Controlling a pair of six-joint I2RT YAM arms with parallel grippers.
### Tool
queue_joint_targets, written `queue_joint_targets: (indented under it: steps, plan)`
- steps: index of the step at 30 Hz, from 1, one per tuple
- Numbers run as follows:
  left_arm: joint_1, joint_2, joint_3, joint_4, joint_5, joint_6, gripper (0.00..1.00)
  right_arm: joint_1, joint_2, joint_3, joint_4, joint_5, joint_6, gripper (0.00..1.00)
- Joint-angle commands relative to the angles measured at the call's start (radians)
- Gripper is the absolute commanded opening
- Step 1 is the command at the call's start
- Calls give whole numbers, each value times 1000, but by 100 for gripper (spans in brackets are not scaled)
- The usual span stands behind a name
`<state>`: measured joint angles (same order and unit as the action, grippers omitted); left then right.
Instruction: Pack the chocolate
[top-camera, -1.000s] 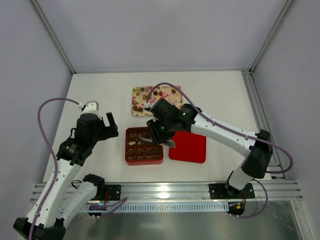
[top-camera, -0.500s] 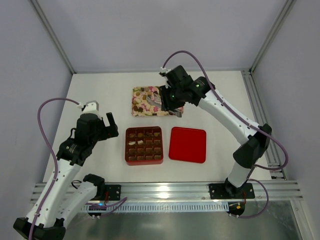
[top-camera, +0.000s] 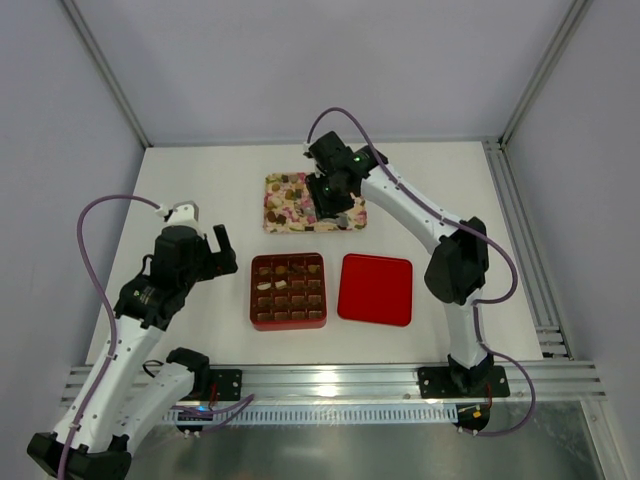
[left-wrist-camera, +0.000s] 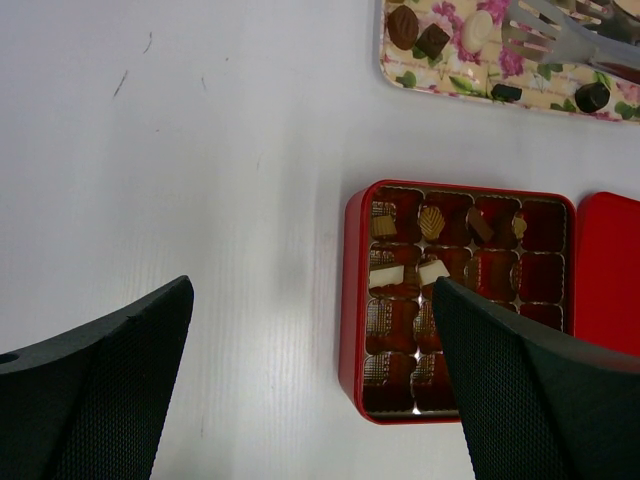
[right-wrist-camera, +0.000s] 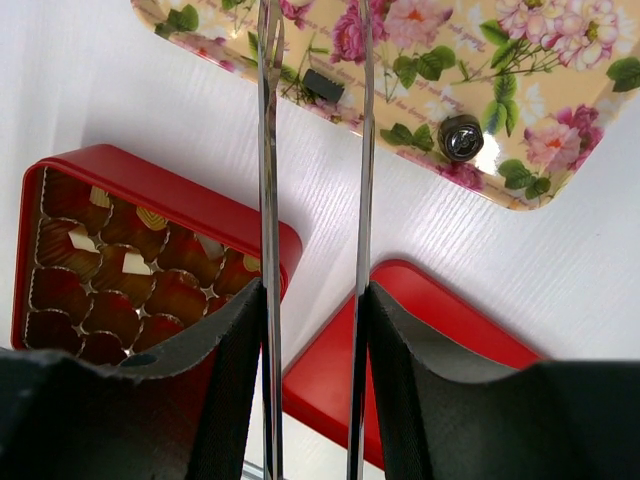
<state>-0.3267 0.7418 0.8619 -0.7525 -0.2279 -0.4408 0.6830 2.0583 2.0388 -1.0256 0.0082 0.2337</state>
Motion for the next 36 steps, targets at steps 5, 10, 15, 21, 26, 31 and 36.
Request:
queue_joint_targets:
  steps: [5,10,15,21,26,31,36]
  plan:
    - [3,2,9,22,-8,-3,100,21,0,69,59,-45,-71,46]
    - [3,2,8,22,-10,-4,100,30,43,92,76,-56,-123,46]
    - [3,1,9,22,-10,-4,100,38,57,90,124,-60,-181,46]
    - [3,-1,8,21,-11,-4,100,41,88,103,136,-57,-224,46]
    - [3,-1,11,19,-13,-4,100,56,111,100,140,-57,-231,46]
    - [3,-1,8,19,-13,-4,100,67,134,104,144,-51,-252,46]
    - [3,-1,9,21,-13,-4,100,67,143,100,137,-44,-254,46]
